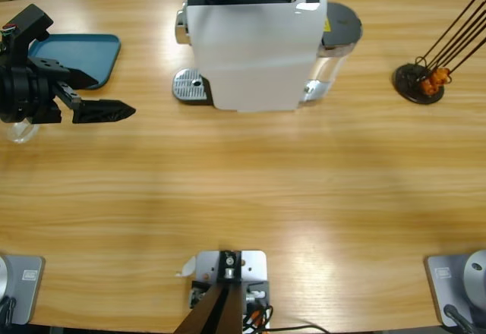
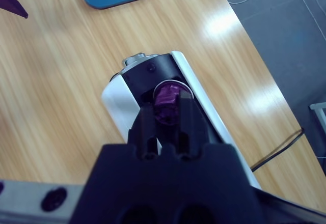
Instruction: Pour coffee
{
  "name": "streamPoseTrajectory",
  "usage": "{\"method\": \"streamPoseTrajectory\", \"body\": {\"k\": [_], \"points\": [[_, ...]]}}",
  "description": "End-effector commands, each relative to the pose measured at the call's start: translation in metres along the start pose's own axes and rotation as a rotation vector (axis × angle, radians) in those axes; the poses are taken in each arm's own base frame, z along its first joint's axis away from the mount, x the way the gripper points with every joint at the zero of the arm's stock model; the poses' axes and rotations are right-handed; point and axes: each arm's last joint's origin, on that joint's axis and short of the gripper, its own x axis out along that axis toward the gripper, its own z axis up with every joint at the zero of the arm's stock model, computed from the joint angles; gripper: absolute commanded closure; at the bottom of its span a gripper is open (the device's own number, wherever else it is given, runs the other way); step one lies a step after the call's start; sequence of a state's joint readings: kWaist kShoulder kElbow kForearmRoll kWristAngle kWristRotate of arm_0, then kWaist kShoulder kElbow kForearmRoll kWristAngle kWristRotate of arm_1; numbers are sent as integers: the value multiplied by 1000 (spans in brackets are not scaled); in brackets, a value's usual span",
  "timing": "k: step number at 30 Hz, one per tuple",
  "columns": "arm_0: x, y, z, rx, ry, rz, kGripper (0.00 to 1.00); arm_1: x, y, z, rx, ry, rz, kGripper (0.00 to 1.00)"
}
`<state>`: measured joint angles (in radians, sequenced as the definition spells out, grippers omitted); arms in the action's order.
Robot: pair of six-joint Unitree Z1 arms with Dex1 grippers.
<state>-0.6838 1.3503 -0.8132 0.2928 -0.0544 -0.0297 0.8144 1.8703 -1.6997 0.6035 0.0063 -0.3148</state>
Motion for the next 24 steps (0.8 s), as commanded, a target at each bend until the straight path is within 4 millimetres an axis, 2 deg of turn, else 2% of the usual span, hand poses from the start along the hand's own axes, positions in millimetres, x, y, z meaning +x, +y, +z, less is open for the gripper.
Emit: {"method": "streamPoseTrajectory", "body": {"k": [1,7,9,12,13,14,15,19,20,21,24], "points": [[-2,-2,-10,-13,1,-13,0,-11,7,2,-5,-29,-38,1000],[-2,-2,-10,-14,4,-13,0,-46,6,12,-8,-109,-90,1000],[-1,-2,-10,-14,0,-13,0,-45,7,9,-8,-102,-84,1000],[-1,-2,-9,-14,-2,-13,0,-33,11,3,2,-69,-55,985],[-1,-2,-9,-14,-2,-13,0,-28,12,2,18,-59,-42,741],[-1,-2,-10,-14,-2,-13,0,-24,14,1,36,-48,-33,549],[-1,-2,-10,-14,-1,-13,0,-19,14,1,51,-39,-24,482],[-1,-2,-10,-13,-2,-13,0,-2,17,-4,86,-1,-11,463],[-1,-2,-10,-14,-1,-13,0,-1,17,-4,90,1,-9,447],[-1,-2,-10,-14,-1,-13,0,1,17,-4,94,4,-9,387],[0,-2,-9,-14,-2,-13,0,7,18,-7,100,20,-4,377]]}}
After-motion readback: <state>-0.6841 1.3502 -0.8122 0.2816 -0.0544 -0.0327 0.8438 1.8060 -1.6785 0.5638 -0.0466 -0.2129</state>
